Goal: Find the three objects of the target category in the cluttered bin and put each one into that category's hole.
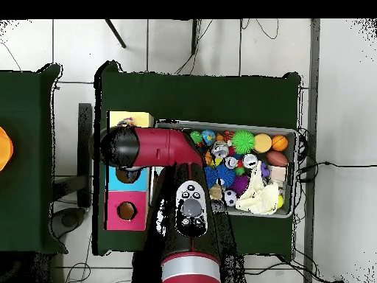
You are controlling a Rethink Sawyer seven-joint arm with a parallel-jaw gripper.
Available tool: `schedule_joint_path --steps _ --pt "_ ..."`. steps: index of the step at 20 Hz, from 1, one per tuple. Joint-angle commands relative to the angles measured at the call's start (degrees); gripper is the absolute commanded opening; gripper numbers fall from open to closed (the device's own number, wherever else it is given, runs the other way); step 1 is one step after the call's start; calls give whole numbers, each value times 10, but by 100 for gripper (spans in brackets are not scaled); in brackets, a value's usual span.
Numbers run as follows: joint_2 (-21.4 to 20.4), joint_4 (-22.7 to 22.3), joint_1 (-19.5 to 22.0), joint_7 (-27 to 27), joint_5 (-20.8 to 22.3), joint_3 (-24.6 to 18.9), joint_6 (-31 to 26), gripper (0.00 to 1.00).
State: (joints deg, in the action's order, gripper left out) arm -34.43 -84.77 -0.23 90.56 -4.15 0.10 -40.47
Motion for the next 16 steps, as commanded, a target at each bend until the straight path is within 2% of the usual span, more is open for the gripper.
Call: schedule_joint_path --steps 1,16 --pt "5 41 -7 122 4 18 -14 100" --pt "-7 69 -28 132 -11 37 -48 100"
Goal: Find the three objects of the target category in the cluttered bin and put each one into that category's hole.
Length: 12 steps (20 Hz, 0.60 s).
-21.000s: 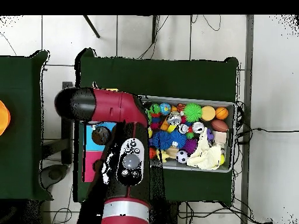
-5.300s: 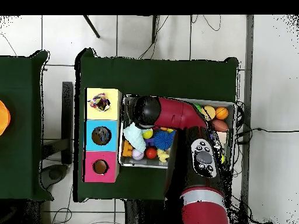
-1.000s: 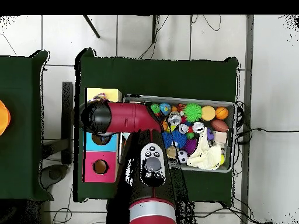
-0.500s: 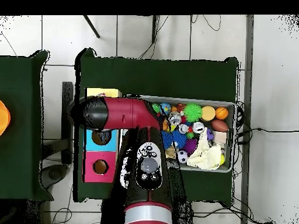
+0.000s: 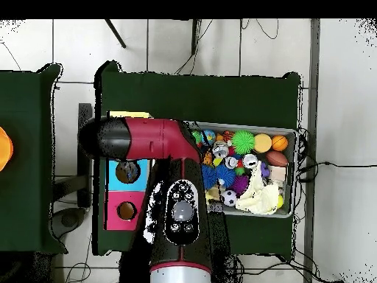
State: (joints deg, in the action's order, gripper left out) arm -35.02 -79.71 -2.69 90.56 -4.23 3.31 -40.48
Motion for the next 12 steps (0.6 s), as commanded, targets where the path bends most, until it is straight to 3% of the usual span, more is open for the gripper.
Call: schedule_joint_path --steps 1,8,9,12 --pt "-2 18 -5 132 -10 7 -48 100" --pt "3 21 -16 142 -15 20 -45 100" --pt "4 24 -17 140 -17 23 -47 0" --pt "6 31 -19 141 -17 26 -56 0"
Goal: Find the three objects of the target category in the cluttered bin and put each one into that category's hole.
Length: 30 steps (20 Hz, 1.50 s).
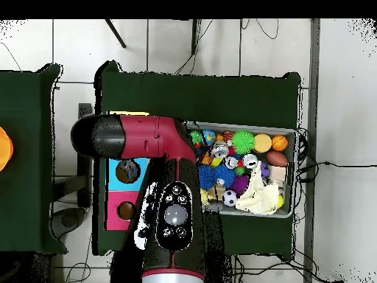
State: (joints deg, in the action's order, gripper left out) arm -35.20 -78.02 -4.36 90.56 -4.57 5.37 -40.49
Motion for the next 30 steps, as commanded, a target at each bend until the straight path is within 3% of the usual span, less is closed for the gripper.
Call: schedule_joint_path --steps 1,10,14,17,27,30 --pt "8 12 -2 140 -15 5 -55 0" --pt "15 15 -11 151 -23 13 -49 0" --pt "30 -9 -29 174 -35 11 -7 0" --pt "39 -2 -36 176 -43 12 -7 0" --pt "90 -9 -32 159 -48 5 60 0" --pt "109 -7 -11 137 -46 -12 90 0"
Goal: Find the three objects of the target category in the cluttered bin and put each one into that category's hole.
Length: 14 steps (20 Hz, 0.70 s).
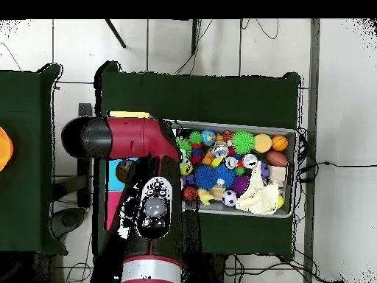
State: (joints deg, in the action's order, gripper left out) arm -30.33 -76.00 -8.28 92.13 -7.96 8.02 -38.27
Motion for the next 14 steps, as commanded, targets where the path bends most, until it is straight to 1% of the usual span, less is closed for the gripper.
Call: schedule_joint_path --steps 1,5,8,11,14 --pt "67 -24 31 119 -12 -40 72 0" --pt "106 4 41 102 -4 -44 105 0" --pt "139 24 39 101 -2 -39 125 0" --pt "164 38 49 91 -3 -52 150 0" --pt "167 41 51 87 -2 -53 150 0"
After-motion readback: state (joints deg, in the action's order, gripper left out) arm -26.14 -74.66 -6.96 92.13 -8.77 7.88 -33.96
